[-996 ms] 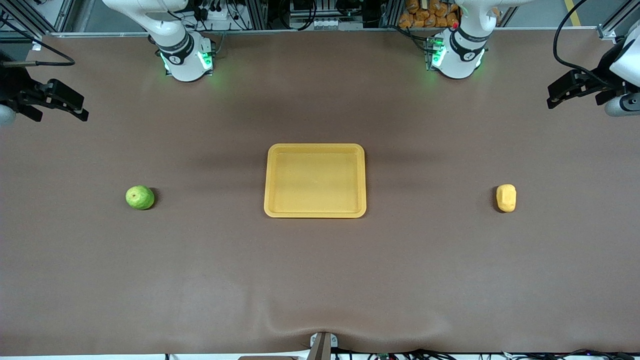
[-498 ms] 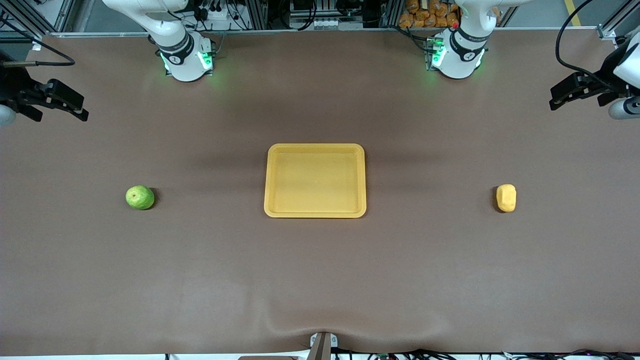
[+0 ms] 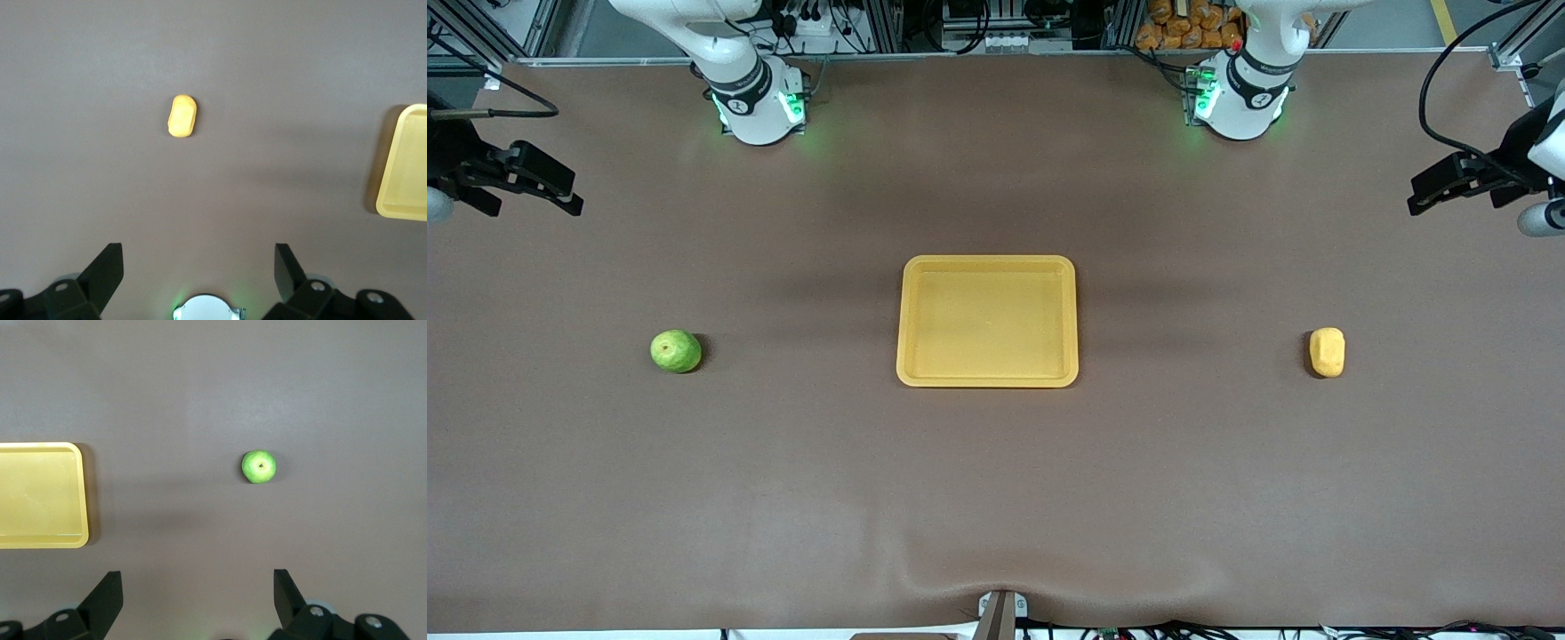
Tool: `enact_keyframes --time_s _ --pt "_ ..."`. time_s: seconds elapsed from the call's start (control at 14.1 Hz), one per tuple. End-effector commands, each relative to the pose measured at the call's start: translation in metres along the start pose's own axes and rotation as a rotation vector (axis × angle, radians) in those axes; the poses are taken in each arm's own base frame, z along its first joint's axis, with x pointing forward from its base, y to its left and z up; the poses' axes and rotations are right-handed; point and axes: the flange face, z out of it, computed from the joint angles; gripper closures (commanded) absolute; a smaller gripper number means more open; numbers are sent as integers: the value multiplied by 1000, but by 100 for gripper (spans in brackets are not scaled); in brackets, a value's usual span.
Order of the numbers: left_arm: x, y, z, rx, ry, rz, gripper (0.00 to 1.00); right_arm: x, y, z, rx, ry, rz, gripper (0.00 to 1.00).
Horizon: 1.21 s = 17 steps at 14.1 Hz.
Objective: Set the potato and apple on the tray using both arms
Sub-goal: 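Reach the left gripper to the potato while the right gripper reaches the apple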
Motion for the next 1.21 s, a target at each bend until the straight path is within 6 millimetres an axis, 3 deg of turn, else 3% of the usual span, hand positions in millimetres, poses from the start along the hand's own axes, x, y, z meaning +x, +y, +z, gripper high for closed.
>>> enact_keyframes --time_s 0.0,0.28,0.43,0.64,1.0,1.14 --pt "14 -1 15 -15 -3 16 0 -5 4 -3 1 8 18 0" --pt "35 -1 60 -12 -8 9 0 -5 4 -4 1 10 18 0" --pt "41 -18 82 -14 13 -15 0 -4 4 -4 1 10 18 0" --pt "42 -33 114 -16 34 -42 0 -3 4 -5 2 14 17 0" --pt "44 -31 175 -20 10 -60 0 -1 8 -6 1 18 15 0" --pt "46 -45 199 -23 25 -80 0 4 12 1 3 4 23 0"
